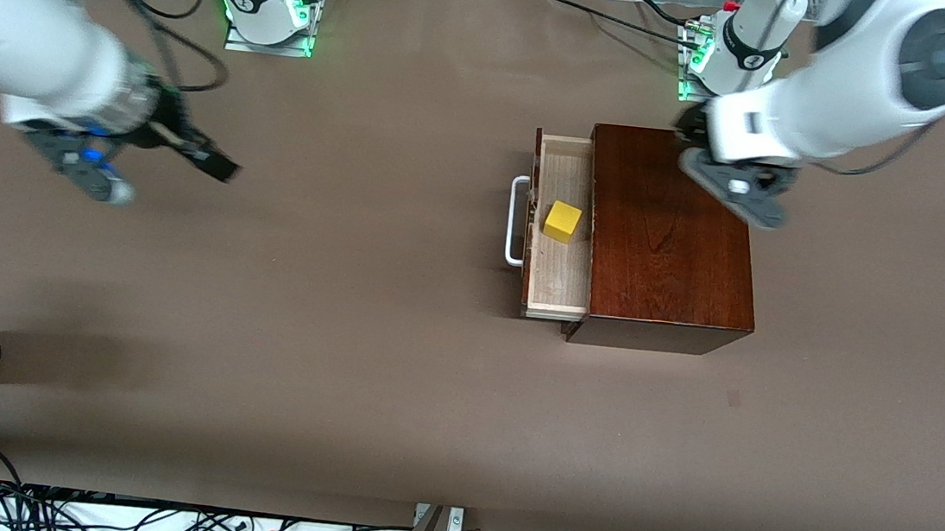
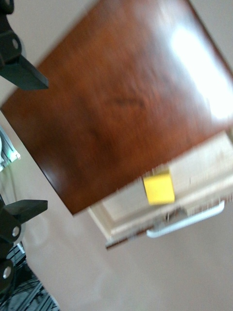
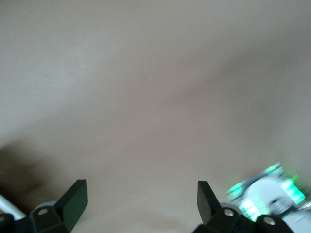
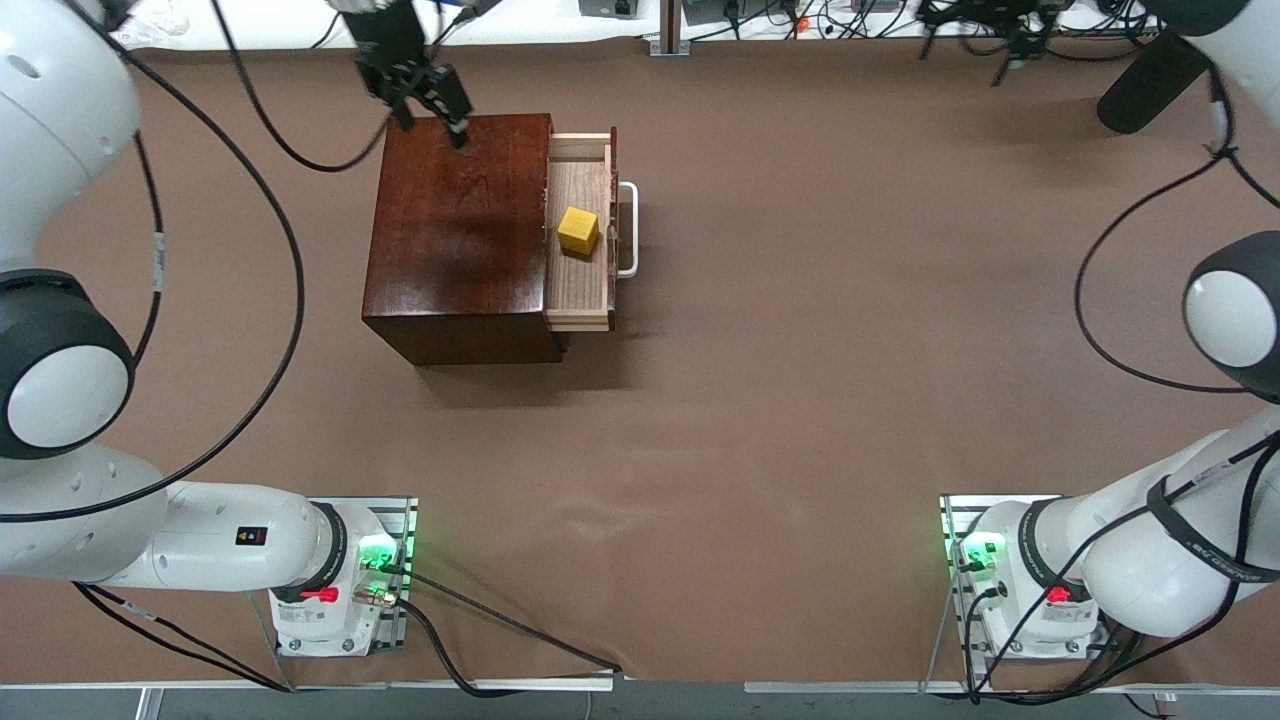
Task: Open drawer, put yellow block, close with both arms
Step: 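Withdraw the right gripper while the left gripper moves to the drawer front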
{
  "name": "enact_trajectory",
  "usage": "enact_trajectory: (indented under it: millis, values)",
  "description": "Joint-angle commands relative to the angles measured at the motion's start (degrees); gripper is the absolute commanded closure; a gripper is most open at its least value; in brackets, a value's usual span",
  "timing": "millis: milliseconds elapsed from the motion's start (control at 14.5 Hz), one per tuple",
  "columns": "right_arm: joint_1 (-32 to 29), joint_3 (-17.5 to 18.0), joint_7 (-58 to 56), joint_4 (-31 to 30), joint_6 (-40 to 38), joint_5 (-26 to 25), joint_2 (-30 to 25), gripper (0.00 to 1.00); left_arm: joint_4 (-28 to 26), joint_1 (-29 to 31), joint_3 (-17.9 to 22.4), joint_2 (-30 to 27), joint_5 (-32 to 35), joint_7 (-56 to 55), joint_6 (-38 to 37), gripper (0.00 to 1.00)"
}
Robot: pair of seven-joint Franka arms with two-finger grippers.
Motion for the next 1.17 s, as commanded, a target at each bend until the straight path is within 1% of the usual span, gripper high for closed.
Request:
enact_trajectory:
  millis: [0, 69, 138, 207, 345, 414, 484, 622, 691, 829, 967, 1105]
  values:
    - [-5.7, 2.0, -15.6, -4.2, 1.5, -3.9, -4.0, 0.0, 3.2, 0.0, -7.5, 5.3, -1.0, 3.5, 4.5, 0.0]
    - [-9.2, 3.1, -20.7, -4.2, 1.6, -4.1, -4.2, 0.0, 3.2, -0.2, -9.6, 6.9, -0.8, 5.8, 8.1, 0.0]
    - [-13.0, 5.1, -25.5, -4.2, 2.0, -5.1, -4.4, 0.0, 3.1, -1.3, -11.1, 8.9, -0.4, 9.2, 11.4, 0.0]
    - [-17.2, 8.3, -29.0, -4.2, 2.5, -6.2, -4.9, 0.0, 3.0, -3.1, -11.6, 10.6, 0.2, 13.0, 14.7, 0.0]
    - [-27.7, 17.6, -32.6, -4.3, 2.7, -8.4, -5.9, 0.0, 3.1, -7.9, -11.5, 13.7, 3.1, 18.5, 20.9, 0.0]
    - [-31.7, 20.8, -33.5, -4.4, 2.7, -8.5, -6.1, 0.0, 3.0, -9.9, -11.5, 15.4, 5.1, 20.8, 23.6, 0.0]
    - [-34.6, 22.7, -34.7, -4.5, 2.7, -8.5, -6.1, 0.0, 3.0, -12.0, -11.5, 17.0, 7.1, 23.3, 26.4, 0.0]
    - [-39.4, 26.3, -37.3, -4.6, 3.4, -8.6, -6.1, 0.0, 3.0, -14.4, -11.5, 20.8, 12.2, 29.5, 31.9, 0.0]
    - [-40.7, 27.8, -37.5, -4.6, 3.2, -8.7, -6.1, 0.0, 2.7, -15.3, -11.5, 22.5, 15.2, 32.1, 34.5, 0.0]
    - [-40.7, 27.9, -37.0, -4.6, 2.9, -9.2, -6.1, 0.0, 2.4, -16.1, -11.5, 25.0, 19.4, 33.1, 37.5, 0.0]
    - [-40.5, 28.1, -36.3, -4.5, 2.7, -9.3, -6.3, 0.0, 2.3, -16.1, -11.5, 27.2, 24.1, 33.1, 38.6, 0.0]
    - [-40.5, 28.1, -36.1, -4.5, 2.7, -9.2, -6.3, 0.0, 1.8, -15.9, -11.4, 27.9, 26.4, 34.1, 38.6, 0.0]
